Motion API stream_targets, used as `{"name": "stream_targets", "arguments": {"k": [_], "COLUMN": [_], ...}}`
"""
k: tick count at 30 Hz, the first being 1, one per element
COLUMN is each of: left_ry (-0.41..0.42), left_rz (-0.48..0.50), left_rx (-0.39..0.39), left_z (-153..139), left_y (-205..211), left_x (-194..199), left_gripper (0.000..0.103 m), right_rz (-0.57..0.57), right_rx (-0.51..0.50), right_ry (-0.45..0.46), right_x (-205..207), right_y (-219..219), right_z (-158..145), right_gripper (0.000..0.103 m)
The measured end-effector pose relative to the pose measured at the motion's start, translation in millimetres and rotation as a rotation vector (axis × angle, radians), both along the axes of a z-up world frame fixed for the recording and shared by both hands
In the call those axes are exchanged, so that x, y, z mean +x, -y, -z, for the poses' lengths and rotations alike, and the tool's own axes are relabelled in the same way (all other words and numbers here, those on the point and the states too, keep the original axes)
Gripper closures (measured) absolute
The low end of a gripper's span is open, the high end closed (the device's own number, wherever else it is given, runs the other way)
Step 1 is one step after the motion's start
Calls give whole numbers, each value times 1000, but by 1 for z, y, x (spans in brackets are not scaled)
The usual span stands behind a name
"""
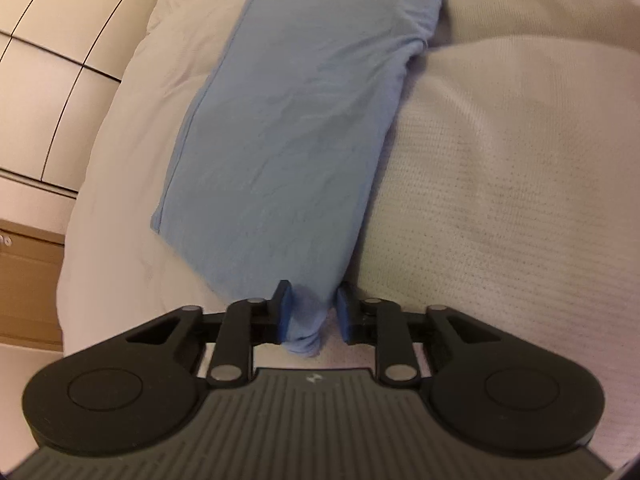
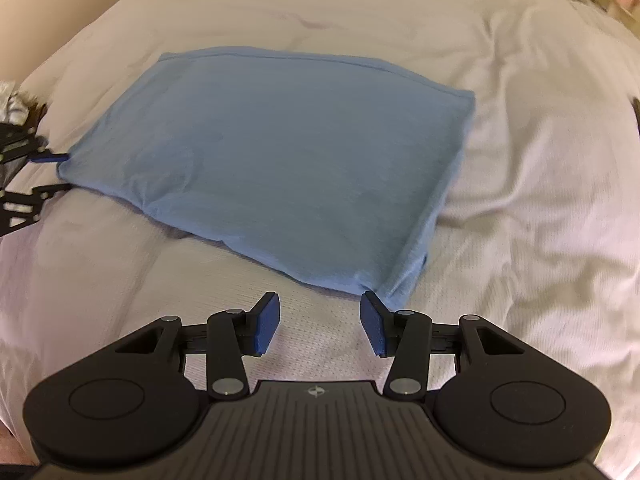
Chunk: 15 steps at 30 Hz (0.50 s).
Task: Fold clothes
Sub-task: 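Grasp the folded shirt end with the left gripper while the right gripper grasps beside it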
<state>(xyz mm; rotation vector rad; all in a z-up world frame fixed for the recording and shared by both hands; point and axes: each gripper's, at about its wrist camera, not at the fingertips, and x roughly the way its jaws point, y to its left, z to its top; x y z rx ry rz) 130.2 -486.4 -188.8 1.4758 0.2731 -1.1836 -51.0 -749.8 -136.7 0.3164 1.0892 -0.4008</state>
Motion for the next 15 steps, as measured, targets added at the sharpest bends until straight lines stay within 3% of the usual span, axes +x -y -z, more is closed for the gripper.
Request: {"name": "stream_targets", "arguments": {"k": [1,6,11,14,15], "left_ry": [18,45,61,74,79], "left_rz": [0,-124,-144,-97,-66], "left_rx": [7,4,16,-13,-25], "left_z": [2,-1,-12,-18,-19], "left_y": [0,-16,-39,-45,-46], "left_x": [0,38,48,35,28], "left_gripper": [97,98,100,92,80], "right_rz": [-26,-142,-130,-132,-133], "right_rx": [-20,-105,-97,-103,-106], "right_ry": [-5,-28,-46,-52,-54], "right_x": [4,21,22,18,17], "right_y": [-4,-19,-18,-21,-22], "right_z": [1,6,16,15,14], "right_gripper": [56,56,56,56,56]}}
